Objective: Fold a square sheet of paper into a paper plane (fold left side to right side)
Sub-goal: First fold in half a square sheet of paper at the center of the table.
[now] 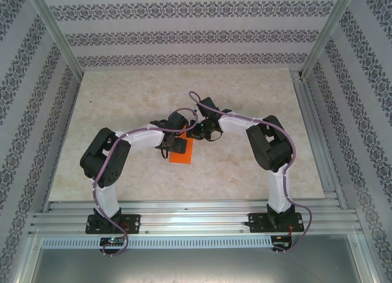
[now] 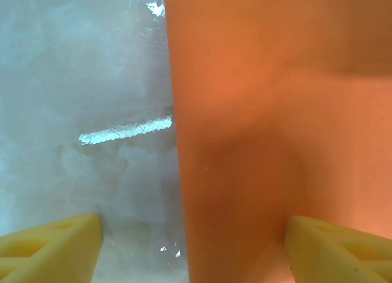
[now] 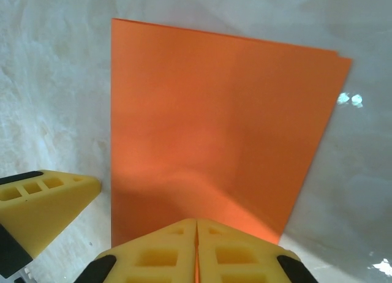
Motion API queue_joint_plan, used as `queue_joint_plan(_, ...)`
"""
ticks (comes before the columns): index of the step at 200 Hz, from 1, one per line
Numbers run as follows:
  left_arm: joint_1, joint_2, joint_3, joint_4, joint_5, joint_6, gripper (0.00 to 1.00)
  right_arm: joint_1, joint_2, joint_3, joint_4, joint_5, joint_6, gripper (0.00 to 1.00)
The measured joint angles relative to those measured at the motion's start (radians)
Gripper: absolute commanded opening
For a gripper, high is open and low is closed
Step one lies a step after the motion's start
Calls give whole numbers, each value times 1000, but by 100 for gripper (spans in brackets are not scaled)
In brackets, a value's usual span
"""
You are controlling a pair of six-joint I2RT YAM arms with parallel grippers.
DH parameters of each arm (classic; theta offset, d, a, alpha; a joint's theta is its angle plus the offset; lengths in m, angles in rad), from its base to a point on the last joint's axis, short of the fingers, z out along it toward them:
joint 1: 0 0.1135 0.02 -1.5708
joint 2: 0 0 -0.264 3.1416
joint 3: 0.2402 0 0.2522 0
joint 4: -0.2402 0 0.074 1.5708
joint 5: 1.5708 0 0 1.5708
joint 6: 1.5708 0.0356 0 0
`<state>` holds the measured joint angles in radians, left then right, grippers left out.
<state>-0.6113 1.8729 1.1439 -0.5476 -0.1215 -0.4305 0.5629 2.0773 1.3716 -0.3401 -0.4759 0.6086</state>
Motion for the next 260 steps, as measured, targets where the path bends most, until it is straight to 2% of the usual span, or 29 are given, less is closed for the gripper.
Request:
queue_joint_plan(66,0,0,0,0,0,0,78,-2,39,2,-21,11,-5,7)
queue_joint_plan(108,3,-13,-10,5,8,0,83,-2,42,18,-50,32,-28,6)
queue_joint_plan(147,66,-134,-111,19,144,-2,85,-2,46,27,-64,34,-35,6)
queue_joint_plan(167,116,-208,-138,49,251,-21,80,0,50,35,-72,33,-35,6)
queue_joint_plan(209,158,-240,-152,176,446,-77,57,0,55,48,-90,34,-35,6)
queue_joint_plan(260,158,-161,-152,286,571,-130,48,0,59,55,-101,34,-39,6)
